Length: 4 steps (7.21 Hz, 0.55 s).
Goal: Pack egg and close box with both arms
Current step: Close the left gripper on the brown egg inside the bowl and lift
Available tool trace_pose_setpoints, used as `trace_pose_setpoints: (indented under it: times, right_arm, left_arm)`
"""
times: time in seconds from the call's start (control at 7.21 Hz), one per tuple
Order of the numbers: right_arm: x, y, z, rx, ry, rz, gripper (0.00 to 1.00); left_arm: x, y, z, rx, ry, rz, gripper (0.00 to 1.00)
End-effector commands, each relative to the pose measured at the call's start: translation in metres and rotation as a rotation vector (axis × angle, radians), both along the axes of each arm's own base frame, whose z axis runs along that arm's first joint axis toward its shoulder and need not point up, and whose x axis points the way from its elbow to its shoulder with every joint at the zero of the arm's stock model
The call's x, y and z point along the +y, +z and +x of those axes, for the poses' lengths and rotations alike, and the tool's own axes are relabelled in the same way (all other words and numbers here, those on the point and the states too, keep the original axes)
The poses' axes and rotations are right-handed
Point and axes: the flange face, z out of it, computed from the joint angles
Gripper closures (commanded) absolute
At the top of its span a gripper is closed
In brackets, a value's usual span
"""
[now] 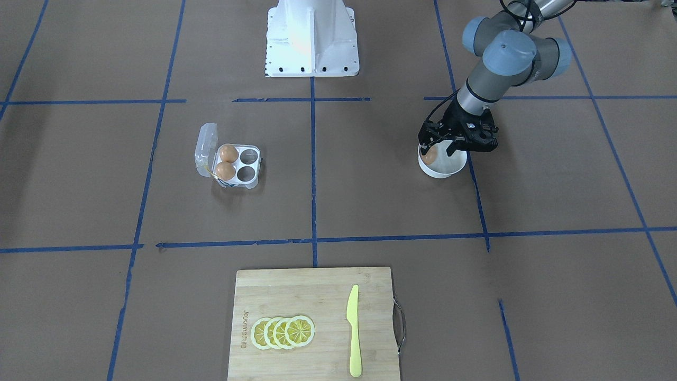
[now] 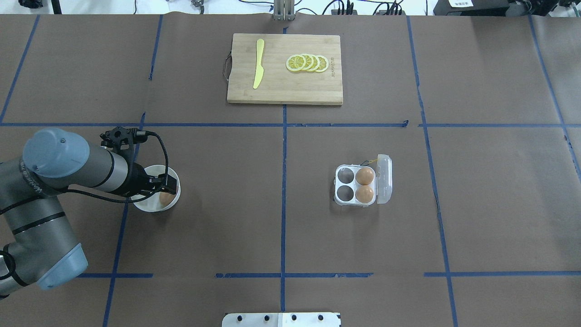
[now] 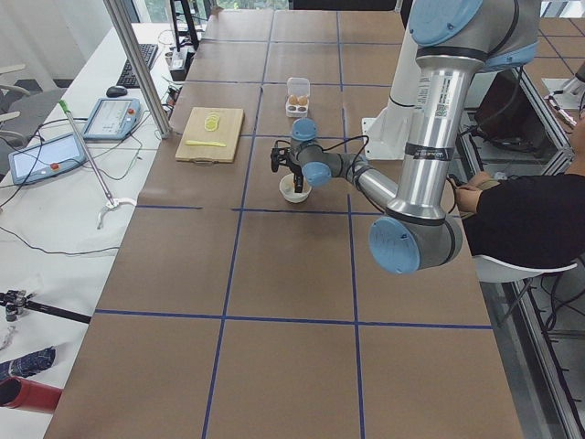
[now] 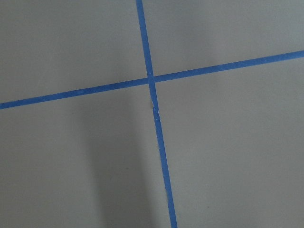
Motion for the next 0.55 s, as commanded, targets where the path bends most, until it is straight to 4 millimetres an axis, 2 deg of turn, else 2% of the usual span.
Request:
trace_pose_setpoints:
  times: [0.0,0.42]
  right_arm:
    - [-0.0007,-0.0006,-0.0005,0.0,-0.001,0.001,0.0]
    - [-0.0007,-0.0013,0.0002,0.0,0.0,0.003,0.0]
  left_arm:
    - [0.0066,0.0003,0.0082,-0.001,0.017,0.0,0.26]
    - [0.0096,0.0036,0.0116,-0.008,0.024,-0.004,0.28]
